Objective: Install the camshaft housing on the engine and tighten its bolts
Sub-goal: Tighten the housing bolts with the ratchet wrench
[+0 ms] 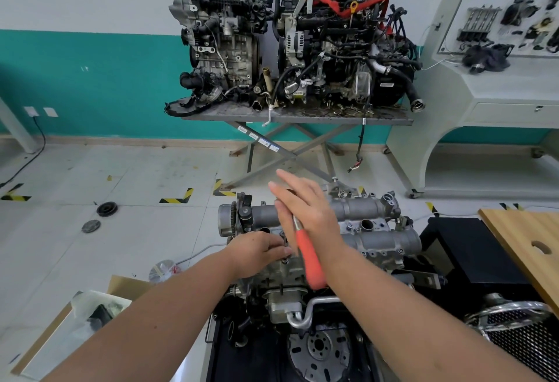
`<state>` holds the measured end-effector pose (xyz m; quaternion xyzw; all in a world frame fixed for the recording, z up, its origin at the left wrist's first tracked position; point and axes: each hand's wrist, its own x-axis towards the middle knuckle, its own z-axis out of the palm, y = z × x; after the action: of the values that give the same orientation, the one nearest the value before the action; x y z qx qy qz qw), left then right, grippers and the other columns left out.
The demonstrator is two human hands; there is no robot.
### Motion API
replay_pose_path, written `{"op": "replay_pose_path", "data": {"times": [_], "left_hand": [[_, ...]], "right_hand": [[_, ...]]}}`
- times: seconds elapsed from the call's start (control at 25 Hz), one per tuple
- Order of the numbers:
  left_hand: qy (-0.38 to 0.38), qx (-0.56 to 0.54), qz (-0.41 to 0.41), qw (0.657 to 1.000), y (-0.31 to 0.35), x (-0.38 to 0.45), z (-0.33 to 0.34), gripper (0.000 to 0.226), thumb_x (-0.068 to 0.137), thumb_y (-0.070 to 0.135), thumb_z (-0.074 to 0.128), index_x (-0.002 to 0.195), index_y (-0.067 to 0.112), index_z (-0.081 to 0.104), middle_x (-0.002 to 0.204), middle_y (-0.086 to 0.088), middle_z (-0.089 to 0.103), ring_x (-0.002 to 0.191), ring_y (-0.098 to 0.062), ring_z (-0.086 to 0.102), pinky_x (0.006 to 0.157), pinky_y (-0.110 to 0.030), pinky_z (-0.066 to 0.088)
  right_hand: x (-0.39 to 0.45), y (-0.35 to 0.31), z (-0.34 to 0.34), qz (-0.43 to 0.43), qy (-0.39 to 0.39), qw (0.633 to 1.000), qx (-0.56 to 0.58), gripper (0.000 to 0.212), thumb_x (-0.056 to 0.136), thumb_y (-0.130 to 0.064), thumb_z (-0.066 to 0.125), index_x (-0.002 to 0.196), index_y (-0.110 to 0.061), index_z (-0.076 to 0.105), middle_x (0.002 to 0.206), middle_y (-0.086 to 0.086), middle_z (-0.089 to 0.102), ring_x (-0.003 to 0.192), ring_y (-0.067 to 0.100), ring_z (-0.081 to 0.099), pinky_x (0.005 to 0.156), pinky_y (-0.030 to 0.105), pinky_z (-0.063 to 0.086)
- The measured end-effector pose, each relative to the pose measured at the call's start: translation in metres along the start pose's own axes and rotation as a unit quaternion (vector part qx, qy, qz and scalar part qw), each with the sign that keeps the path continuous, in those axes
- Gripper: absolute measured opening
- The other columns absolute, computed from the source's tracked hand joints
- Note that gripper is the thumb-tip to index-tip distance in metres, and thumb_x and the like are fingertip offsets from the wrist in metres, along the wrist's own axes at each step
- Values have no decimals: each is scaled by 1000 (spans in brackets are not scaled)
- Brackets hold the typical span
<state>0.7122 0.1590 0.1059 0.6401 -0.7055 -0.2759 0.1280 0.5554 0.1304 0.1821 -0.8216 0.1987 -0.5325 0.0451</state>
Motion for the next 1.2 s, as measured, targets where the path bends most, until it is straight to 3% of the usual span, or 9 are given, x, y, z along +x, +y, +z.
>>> {"op": "replay_pose_path", "data": {"times": [0.16,0.28,0.44,0.52,0.68,0.84,0.92,1.04,1.2], "left_hand": [[5,-2,22,1000,-2,0,4,17,96,54,51,88,46,64,75,15,62,68,-6,59,66,-23,47],[7,10,-4,1000,-4,1,5,32,91,67,42,95,45,66,87,9,69,80,-11,64,72,-29,51],[-2,17,-19,1000,-5,0,7,31,88,72,38,86,50,61,88,10,66,85,-8,62,77,-32,49],[-6,18,-13,1000,-1,-2,4,26,93,67,41,73,56,52,82,11,61,81,-7,59,76,-32,48],[-4,24,-12,1000,1,-3,3,25,96,64,42,77,54,53,84,11,61,83,-10,59,78,-34,47],[1,27,-9,1000,0,-1,4,29,98,61,41,94,40,61,86,9,64,86,-10,60,81,-33,47],[0,33,-7,999,0,0,3,32,98,60,41,97,38,63,85,8,64,84,-10,60,81,-34,48],[0,39,1,999,0,-1,2,31,98,60,40,85,40,59,76,9,60,73,-2,55,69,-31,43],[2,43,3,999,0,-2,2,37,99,60,39,93,32,62,67,11,55,65,0,51,70,-32,44]], "right_hand": [[25,-9,-18,-132,-142,956,-219,30,83,-6,48,101,-12,72,84,2,67,78,26,65,78,38,50],[48,-35,-17,-9,-383,862,-332,21,91,-17,49,111,-16,49,87,1,62,75,25,58,85,44,40],[79,-41,-15,118,-484,820,-282,33,100,-42,44,81,-16,46,76,0,58,58,16,46,59,31,35],[87,-33,-18,257,-515,806,-136,33,99,-37,49,75,-15,51,73,2,67,54,15,55,53,28,40],[71,-23,-9,604,-282,677,311,15,95,-14,54,103,-1,55,71,11,73,72,23,74,97,39,50],[47,-13,-6,659,-41,542,520,23,96,-14,48,111,2,55,65,12,68,80,30,75,67,29,55],[36,-13,-8,638,-45,575,510,31,99,-26,47,122,-10,59,83,14,74,87,25,72,73,29,48],[17,-17,-4,546,-79,746,372,31,97,-53,43,121,-48,63,110,1,75,105,17,66,91,34,46],[5,-22,1,423,-65,861,274,33,87,-69,39,118,-76,48,119,-31,63,106,-17,55,92,8,43]]}}
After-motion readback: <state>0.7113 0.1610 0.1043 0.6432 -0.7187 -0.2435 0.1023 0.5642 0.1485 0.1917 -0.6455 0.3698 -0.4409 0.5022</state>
